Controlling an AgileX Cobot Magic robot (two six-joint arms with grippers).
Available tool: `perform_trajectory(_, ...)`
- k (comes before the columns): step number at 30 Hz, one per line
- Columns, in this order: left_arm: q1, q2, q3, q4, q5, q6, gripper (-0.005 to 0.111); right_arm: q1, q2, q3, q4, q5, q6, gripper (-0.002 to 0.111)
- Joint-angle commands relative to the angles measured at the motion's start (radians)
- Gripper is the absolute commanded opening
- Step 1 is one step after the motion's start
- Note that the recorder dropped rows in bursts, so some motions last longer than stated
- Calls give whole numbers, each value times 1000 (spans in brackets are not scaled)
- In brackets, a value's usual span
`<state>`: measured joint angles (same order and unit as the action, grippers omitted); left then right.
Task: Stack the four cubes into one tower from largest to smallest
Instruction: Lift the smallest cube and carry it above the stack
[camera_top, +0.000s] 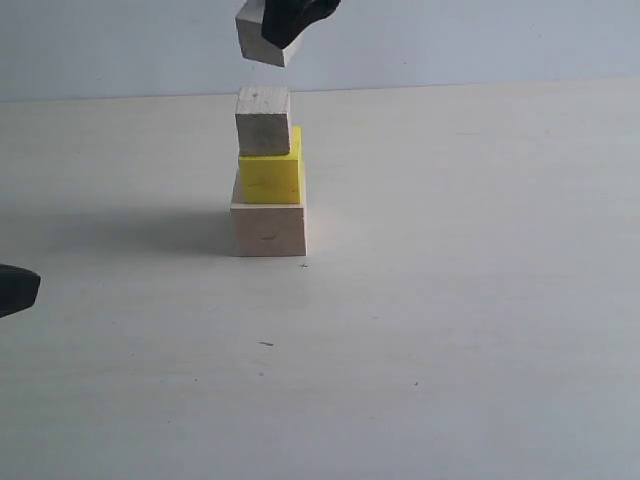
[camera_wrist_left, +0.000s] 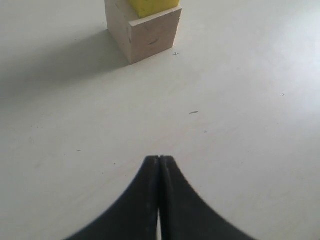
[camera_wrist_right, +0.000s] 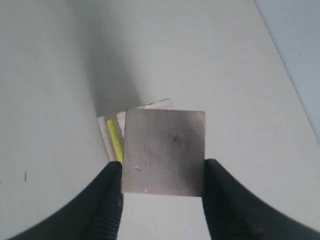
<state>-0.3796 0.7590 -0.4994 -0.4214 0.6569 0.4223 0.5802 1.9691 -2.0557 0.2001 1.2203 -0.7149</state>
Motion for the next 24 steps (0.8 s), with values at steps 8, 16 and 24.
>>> perform_trajectory(8,2,-7,-3,-8,3,-4,0,-18,45,-6,120,1,-270,0)
perform_trajectory(16,2,-7,-3,-7,3,-4,0,-129,45,-6,206,1,-300,0)
perform_trajectory(24,2,-7,-3,-5,-3,-4,0,-161,48,-6,344,1,-328,0)
